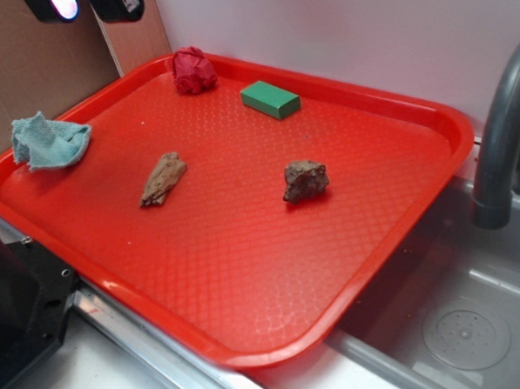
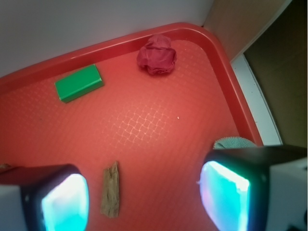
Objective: Grab the red paper.
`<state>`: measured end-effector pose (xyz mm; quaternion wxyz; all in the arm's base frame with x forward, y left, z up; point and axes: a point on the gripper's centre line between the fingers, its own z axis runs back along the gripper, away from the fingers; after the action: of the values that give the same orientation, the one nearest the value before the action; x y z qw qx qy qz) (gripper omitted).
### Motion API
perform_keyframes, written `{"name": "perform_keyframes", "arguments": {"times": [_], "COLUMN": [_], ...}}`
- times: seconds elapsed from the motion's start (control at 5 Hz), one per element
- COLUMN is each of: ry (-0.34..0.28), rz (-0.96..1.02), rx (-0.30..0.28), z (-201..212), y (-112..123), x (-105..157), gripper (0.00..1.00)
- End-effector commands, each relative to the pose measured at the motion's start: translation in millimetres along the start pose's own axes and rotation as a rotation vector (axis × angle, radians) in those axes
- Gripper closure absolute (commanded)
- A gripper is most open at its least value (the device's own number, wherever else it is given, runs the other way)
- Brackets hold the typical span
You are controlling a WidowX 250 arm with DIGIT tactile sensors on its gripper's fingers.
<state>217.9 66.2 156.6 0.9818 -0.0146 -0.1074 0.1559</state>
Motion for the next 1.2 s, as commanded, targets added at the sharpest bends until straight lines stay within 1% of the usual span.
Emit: {"name": "perform_keyframes", "arguments": {"times": [0.0, 0.2, 0.4, 0.6, 0.8, 1.0], "ry": [-0.045, -0.093, -0.174, -0.181, -0.152, -0.123], "rz": [0.01, 0.055, 0.067, 0.038, 0.04, 0.043], "rx": [0.002, 0.004, 0.012, 0.027, 0.051, 0.061], "z": [12, -14, -32, -51, -72, -91], "y": [4, 20, 33, 38, 44, 49], "x": [8, 24, 40, 56, 75, 89], "gripper": [0.0, 0.0, 0.0, 0.0, 0.0, 0.0]}}
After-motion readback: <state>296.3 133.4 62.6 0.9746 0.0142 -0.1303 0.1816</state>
